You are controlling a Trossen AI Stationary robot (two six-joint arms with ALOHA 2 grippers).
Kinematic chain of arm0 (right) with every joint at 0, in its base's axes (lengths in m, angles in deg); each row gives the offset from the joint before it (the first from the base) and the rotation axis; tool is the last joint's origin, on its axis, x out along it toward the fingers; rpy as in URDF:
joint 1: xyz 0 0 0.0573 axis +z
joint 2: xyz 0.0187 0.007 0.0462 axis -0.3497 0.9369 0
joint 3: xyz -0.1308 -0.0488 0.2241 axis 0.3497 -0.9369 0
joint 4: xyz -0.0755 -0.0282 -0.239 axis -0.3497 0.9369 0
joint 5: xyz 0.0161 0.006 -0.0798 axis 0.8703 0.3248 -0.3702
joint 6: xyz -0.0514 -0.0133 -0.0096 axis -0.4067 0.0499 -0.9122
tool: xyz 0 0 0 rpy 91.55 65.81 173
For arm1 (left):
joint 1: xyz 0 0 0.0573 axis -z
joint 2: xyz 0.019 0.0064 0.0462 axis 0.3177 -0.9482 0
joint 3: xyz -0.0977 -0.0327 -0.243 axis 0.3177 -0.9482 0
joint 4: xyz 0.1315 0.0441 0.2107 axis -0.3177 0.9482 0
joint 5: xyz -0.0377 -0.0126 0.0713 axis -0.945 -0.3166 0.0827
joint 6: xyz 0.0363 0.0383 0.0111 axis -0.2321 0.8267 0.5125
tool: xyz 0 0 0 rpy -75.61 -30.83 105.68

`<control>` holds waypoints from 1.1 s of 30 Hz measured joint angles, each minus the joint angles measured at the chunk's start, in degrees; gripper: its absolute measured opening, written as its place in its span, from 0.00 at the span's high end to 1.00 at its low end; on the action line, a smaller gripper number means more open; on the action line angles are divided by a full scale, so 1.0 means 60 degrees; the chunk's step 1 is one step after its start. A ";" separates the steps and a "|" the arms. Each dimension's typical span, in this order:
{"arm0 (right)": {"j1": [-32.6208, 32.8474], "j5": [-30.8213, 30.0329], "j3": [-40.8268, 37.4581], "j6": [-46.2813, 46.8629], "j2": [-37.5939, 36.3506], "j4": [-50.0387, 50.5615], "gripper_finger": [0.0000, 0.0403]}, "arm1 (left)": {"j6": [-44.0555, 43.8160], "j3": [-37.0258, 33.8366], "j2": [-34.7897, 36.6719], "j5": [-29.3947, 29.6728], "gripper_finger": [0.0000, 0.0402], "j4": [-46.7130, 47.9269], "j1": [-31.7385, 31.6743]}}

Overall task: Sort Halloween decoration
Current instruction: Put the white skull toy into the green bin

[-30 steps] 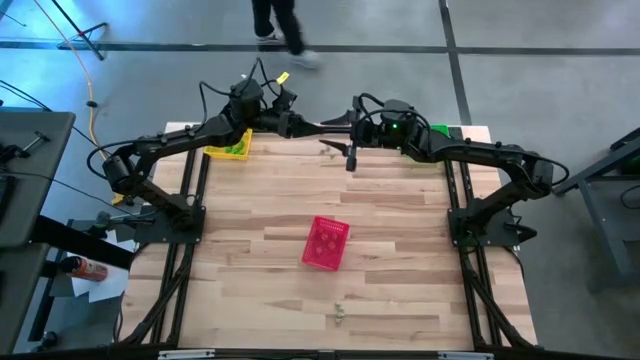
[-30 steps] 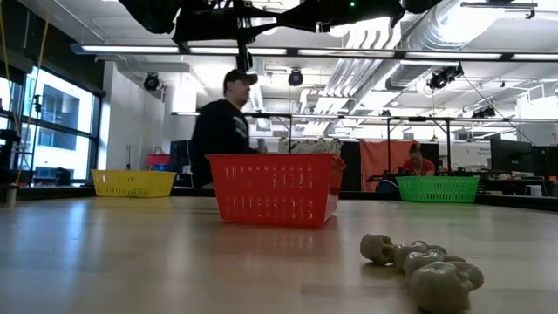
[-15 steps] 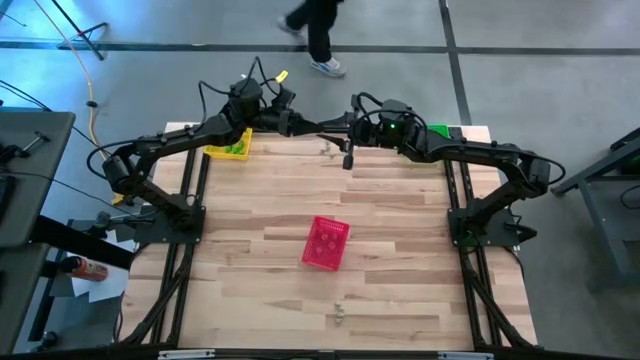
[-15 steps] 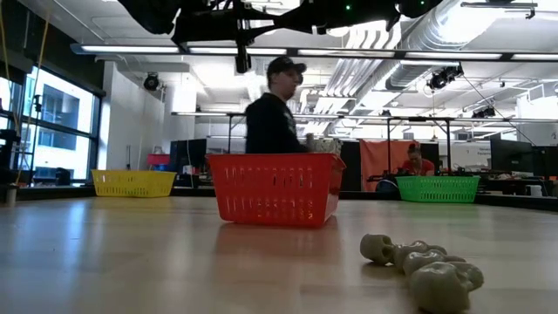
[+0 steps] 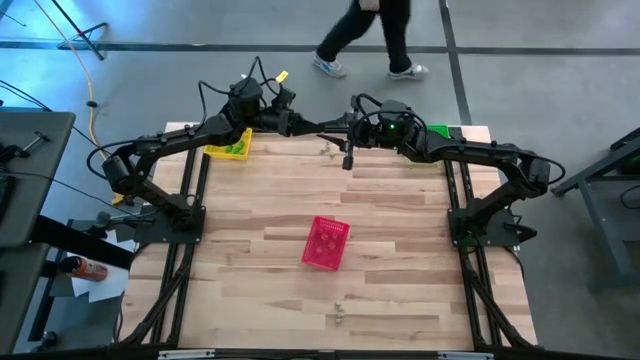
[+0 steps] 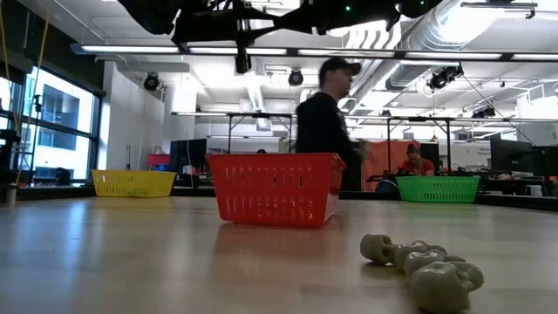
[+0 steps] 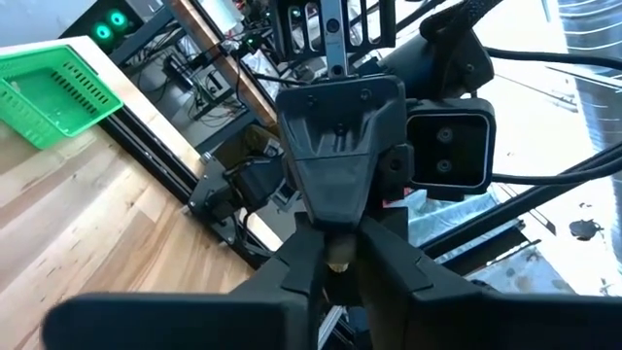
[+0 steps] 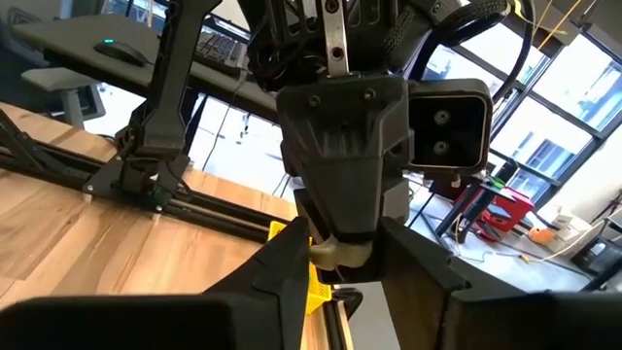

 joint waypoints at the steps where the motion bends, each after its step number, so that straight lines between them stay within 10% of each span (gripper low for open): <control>1: 0.0000 -0.0010 0.0000 -0.0010 0.0000 0.0017 0.74 | 0.0000 0.0000 0.0000 -0.0004 0.88 0.0007 -0.0004; 33: -0.0109 -0.0003 0.0000 -0.0131 -0.0004 0.0083 0.92 | 0.0011 0.0000 -0.0007 -0.0136 0.82 -0.0018 -0.0057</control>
